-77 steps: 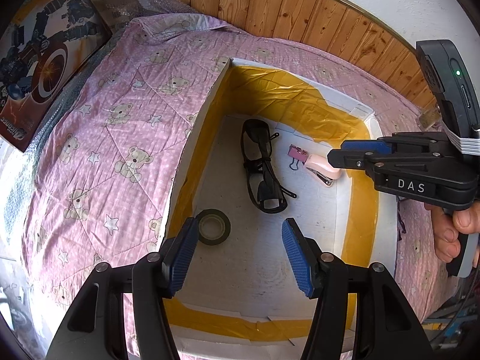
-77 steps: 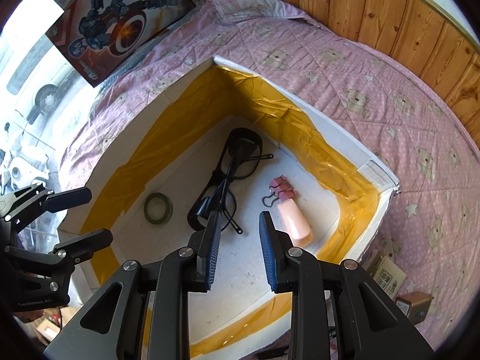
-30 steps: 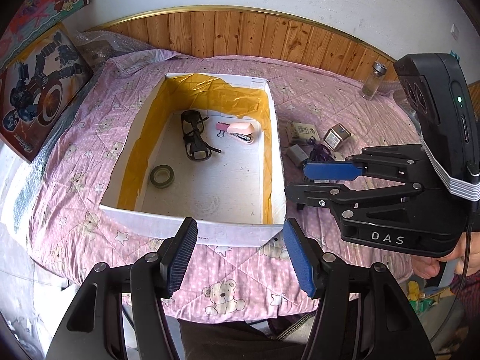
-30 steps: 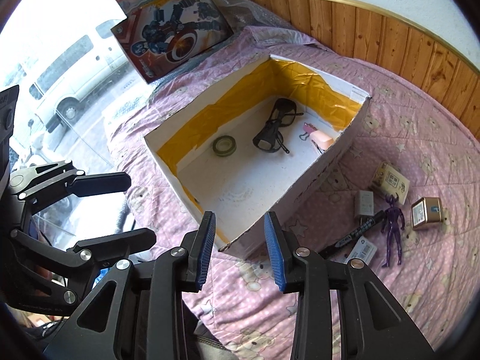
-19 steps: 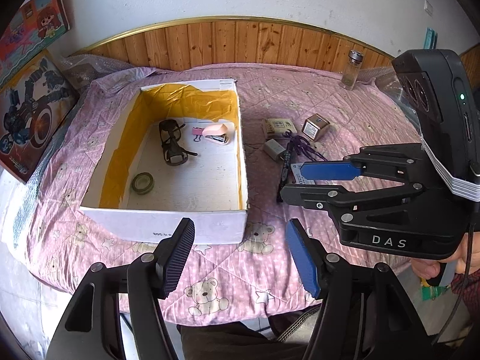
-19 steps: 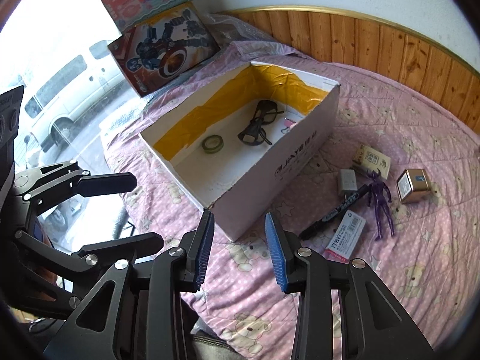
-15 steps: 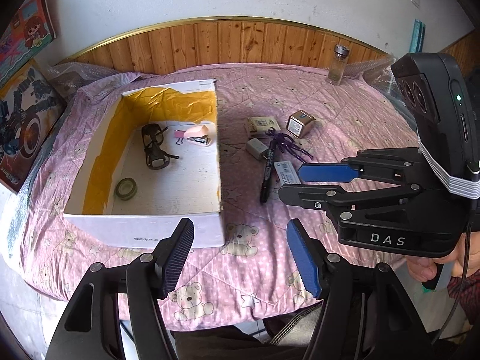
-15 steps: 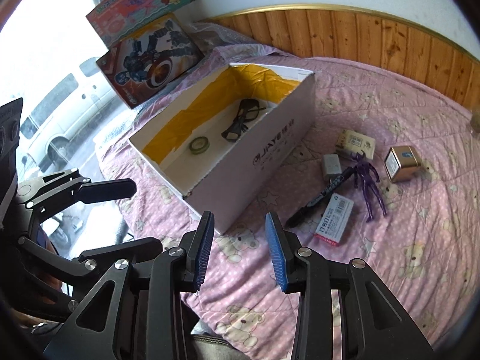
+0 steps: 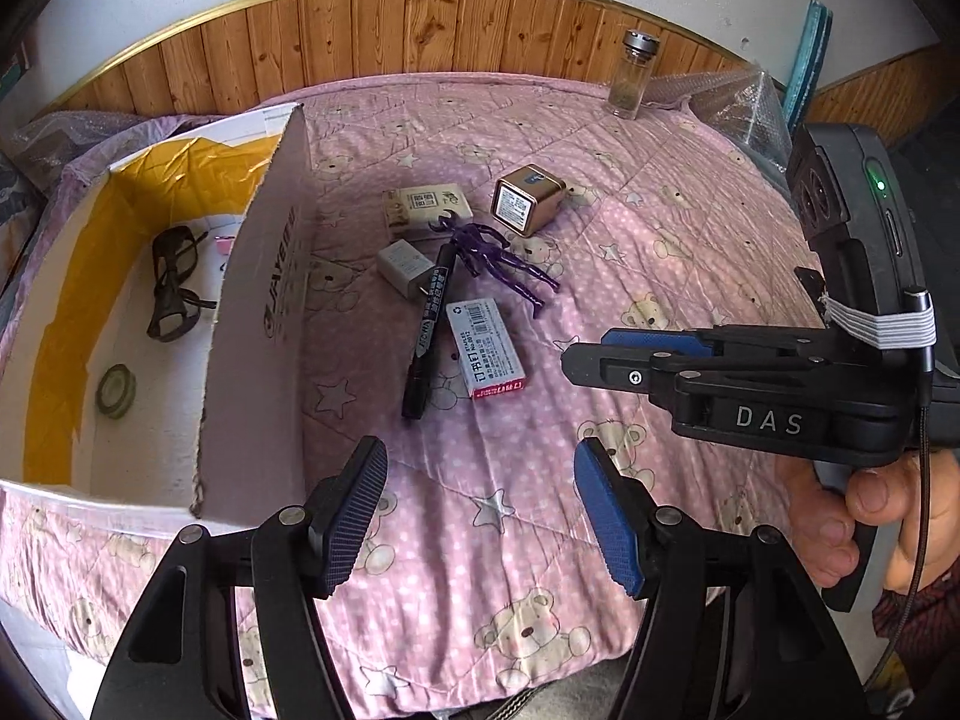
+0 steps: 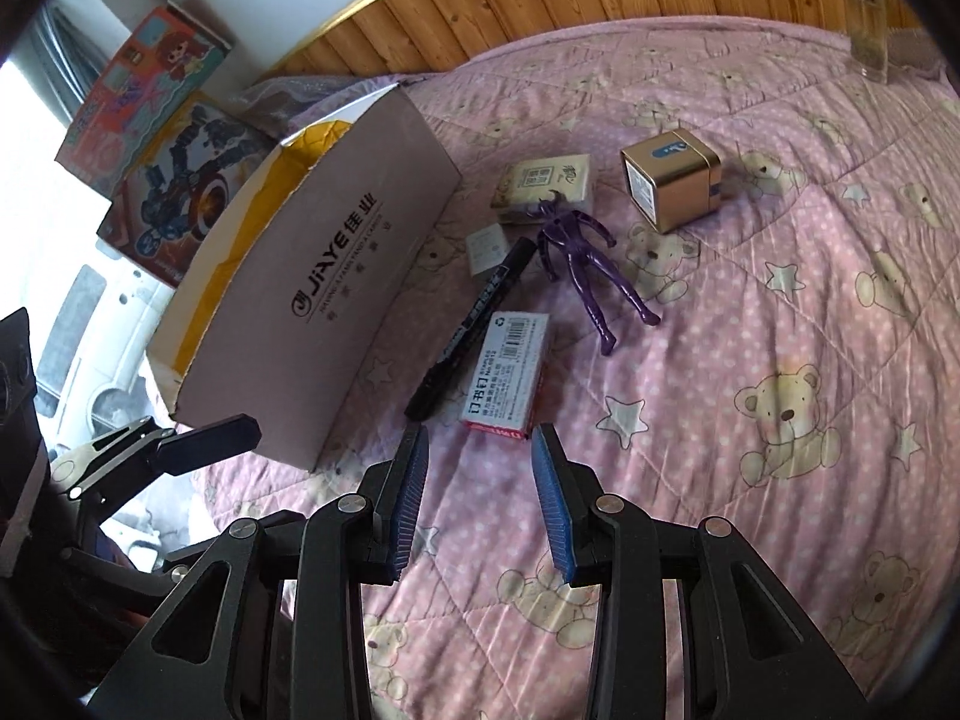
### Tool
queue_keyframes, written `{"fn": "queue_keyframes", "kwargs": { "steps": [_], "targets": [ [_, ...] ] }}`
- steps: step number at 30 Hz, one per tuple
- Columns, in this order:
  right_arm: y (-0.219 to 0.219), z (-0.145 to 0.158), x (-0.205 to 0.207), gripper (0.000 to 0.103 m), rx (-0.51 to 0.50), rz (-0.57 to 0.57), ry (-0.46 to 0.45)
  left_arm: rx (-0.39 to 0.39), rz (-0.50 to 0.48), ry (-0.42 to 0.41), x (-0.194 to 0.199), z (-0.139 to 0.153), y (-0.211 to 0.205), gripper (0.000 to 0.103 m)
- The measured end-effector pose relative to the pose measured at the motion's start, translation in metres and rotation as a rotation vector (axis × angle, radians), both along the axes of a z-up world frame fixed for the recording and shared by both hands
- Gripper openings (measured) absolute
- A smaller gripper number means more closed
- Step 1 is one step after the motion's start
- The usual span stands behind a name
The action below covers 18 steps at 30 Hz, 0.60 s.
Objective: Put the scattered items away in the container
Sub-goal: 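Withdraw both tools from the box toward the remaining items, then grasp the black marker with the left tool while the right tool grasps the purple figure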
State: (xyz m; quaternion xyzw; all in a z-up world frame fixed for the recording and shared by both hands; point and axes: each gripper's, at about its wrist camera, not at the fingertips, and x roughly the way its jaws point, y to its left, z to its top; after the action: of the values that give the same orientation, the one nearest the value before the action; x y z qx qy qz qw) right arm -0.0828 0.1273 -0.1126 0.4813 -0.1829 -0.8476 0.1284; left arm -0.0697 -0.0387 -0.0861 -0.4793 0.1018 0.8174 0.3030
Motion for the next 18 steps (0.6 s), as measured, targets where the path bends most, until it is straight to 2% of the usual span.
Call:
{"fn": "queue_keyframes", "kwargs": {
  "steps": [5,9,14,18],
  "targets": [
    [0.005,-0.011,-0.030,0.038,0.047,-0.008,-0.007,-0.022,0.044,-0.026,-0.027,-0.024,0.009,0.066],
    [0.021,-0.010,-0.059,0.041,0.101,-0.010,0.000,-0.001,0.073,-0.052,-0.050,-0.039,0.016,0.066],
    [0.024,-0.024,-0.095,0.041,0.183,0.059,-0.023,-0.013,0.149,-0.072,-0.079,-0.062,0.026,0.066],
    [0.016,-0.043,-0.113,0.041,0.254,0.138,-0.051,-0.014,0.153,-0.106,-0.094,-0.080,0.033,0.066]
  ]
}}
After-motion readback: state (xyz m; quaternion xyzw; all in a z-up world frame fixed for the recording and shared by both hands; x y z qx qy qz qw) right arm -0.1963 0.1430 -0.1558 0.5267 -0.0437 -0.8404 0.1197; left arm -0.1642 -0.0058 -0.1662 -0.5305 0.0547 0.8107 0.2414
